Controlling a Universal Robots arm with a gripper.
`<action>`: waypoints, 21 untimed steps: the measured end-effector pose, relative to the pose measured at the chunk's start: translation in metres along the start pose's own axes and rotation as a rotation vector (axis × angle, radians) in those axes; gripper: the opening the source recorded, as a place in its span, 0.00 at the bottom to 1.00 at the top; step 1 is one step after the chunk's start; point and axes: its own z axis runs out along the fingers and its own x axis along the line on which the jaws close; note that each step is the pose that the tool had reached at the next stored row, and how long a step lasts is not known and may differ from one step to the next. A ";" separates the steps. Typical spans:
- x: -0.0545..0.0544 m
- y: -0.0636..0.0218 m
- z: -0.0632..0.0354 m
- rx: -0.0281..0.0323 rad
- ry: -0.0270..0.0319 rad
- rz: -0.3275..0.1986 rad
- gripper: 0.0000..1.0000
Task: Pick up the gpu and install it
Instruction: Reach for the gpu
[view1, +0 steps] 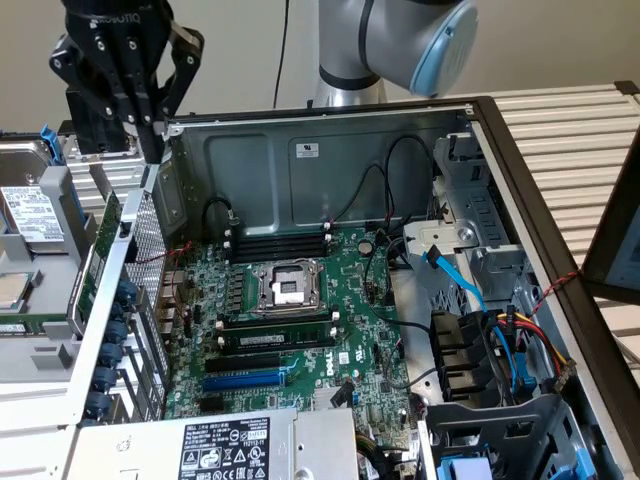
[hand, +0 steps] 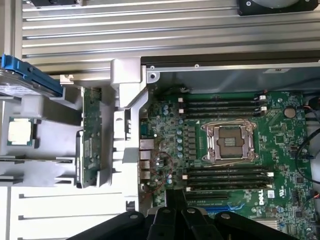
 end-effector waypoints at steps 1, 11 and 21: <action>0.004 -0.0004 0.0000 0.0023 -0.0001 0.000 0.11; 0.044 0.0010 0.0013 0.0083 -0.0007 0.000 0.11; 0.068 0.0233 0.0063 0.0147 -0.0010 0.000 0.11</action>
